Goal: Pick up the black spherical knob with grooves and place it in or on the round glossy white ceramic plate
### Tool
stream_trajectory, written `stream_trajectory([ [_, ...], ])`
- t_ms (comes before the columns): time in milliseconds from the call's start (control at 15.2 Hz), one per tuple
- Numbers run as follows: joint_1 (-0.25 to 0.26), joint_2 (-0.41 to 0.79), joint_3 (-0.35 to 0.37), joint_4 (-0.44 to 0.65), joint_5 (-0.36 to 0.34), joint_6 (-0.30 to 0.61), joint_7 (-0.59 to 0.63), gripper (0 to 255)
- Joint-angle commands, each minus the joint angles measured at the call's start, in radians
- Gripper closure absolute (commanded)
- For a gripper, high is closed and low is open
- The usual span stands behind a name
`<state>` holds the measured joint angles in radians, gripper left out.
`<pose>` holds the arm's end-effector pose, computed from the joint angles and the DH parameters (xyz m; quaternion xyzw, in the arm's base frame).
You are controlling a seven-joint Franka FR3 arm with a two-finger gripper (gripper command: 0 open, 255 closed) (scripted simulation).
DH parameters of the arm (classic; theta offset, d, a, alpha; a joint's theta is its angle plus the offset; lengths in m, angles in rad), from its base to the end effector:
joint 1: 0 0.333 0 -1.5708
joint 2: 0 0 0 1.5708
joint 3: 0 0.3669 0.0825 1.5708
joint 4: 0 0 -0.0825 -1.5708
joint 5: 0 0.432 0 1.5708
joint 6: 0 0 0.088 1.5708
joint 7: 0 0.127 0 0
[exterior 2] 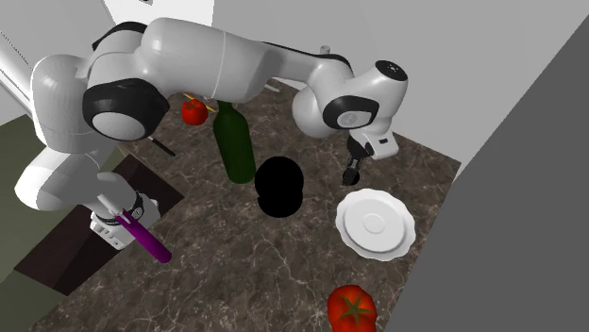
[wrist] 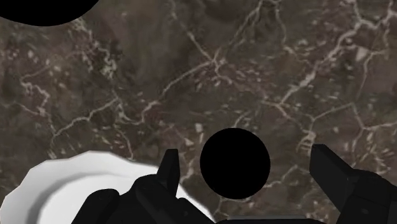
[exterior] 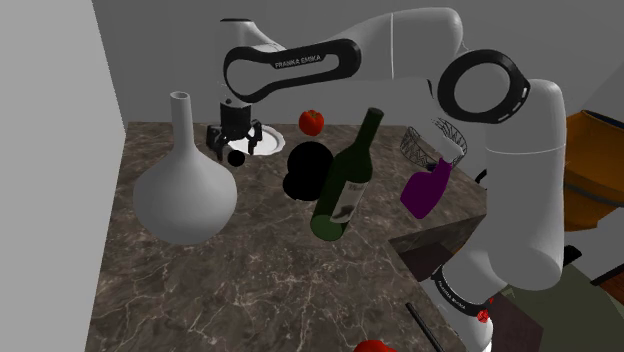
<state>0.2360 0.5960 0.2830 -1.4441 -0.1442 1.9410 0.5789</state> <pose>0.6943 0.3380 0.3466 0.9990 -0.0215 -0.0389 0.0081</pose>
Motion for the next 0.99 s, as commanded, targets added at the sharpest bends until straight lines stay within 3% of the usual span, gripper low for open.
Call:
stream_trajectory([
  [0, -0.001, 0.005, -0.001, -0.005, -0.001, 0.011, 0.000, 0],
  [396, -0.001, 0.005, -0.001, -0.005, -0.001, 0.010, 0.000, 0],
  [462, -0.001, 0.005, -0.001, -0.005, -0.001, 0.010, 0.000, 255],
  [924, -0.001, 0.005, -0.001, -0.005, -0.001, 0.010, 0.000, 255],
])
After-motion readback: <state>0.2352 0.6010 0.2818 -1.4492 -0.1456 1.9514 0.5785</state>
